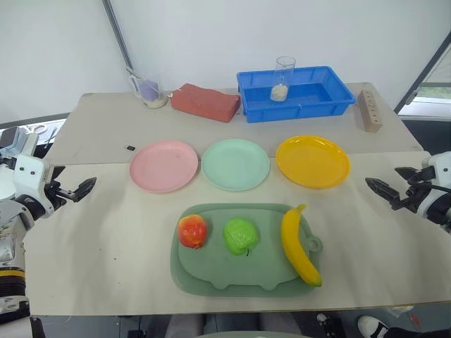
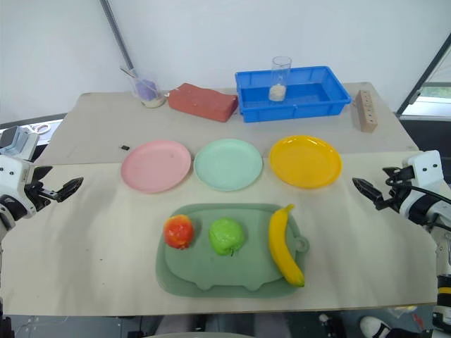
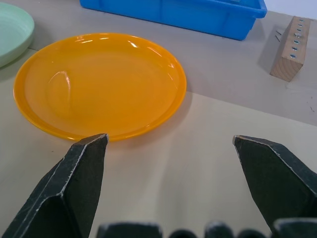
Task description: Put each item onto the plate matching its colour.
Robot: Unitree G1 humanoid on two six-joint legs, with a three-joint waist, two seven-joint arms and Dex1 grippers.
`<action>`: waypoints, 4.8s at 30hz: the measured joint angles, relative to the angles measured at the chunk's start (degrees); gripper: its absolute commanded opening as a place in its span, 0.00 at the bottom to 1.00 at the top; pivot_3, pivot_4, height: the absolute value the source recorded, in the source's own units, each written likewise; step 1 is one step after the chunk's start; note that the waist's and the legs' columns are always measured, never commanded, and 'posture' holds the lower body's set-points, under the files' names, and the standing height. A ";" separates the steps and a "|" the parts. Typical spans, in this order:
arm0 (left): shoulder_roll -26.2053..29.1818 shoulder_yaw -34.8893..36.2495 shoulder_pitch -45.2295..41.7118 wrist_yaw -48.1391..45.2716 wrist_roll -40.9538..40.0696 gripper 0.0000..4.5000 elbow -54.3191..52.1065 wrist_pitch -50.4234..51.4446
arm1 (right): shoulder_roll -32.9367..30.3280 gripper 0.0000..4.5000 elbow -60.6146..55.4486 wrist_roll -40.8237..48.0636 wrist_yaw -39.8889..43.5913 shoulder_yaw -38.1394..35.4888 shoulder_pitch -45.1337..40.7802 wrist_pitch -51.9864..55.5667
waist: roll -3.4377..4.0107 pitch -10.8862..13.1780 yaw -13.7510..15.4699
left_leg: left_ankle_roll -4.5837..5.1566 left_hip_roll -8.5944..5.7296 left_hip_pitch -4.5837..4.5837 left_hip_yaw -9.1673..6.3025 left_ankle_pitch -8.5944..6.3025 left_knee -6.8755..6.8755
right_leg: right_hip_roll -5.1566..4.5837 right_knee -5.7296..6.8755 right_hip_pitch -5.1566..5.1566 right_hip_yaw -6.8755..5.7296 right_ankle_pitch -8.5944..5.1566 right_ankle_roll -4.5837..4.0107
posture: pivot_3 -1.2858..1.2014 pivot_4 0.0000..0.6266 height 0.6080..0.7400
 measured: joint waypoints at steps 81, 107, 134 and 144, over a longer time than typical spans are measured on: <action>-21.74 -18.41 -31.95 1.00 9.88 0.74 28.44 -6.75 | 14.94 1.00 -38.38 19.89 -6.29 29.15 -32.73 34.98 | -0.20 -0.04 1.55 | 0.61 0.14 -0.23 -0.41 0.32 0.04 | 0.40 0.28 -0.22 -0.16 0.18 0.43 | 0.52 0.24 1.00; -11.50 -18.86 -27.23 -23.02 -0.57 0.99 -8.00 5.52 | 6.59 1.00 -40.58 19.74 -2.15 23.56 -23.35 35.79 | -0.16 -0.05 1.28 | 0.14 0.13 -0.01 -0.19 0.04 0.02 | 0.20 0.69 -0.14 -0.19 -0.22 -0.17 | 0.52 0.24 1.00; -22.35 -43.99 -17.77 -40.56 7.74 0.99 -15.92 -16.79 | -9.21 1.00 -55.34 27.57 7.82 11.54 1.89 33.70 | -0.34 0.15 1.36 | 0.17 0.09 -0.11 -0.18 0.04 0.23 | 0.16 0.04 0.06 -0.15 -0.27 -0.24 | 0.52 0.24 1.00; -26.39 -45.39 -19.33 -37.18 11.83 0.93 -7.64 -29.77 | -9.59 1.00 -55.58 29.27 6.24 11.55 1.76 33.69 | -0.26 0.10 1.59 | 0.16 0.05 -0.11 -0.18 0.03 0.25 | 0.15 0.03 0.14 -0.15 -0.26 -0.22 | 0.52 0.24 1.00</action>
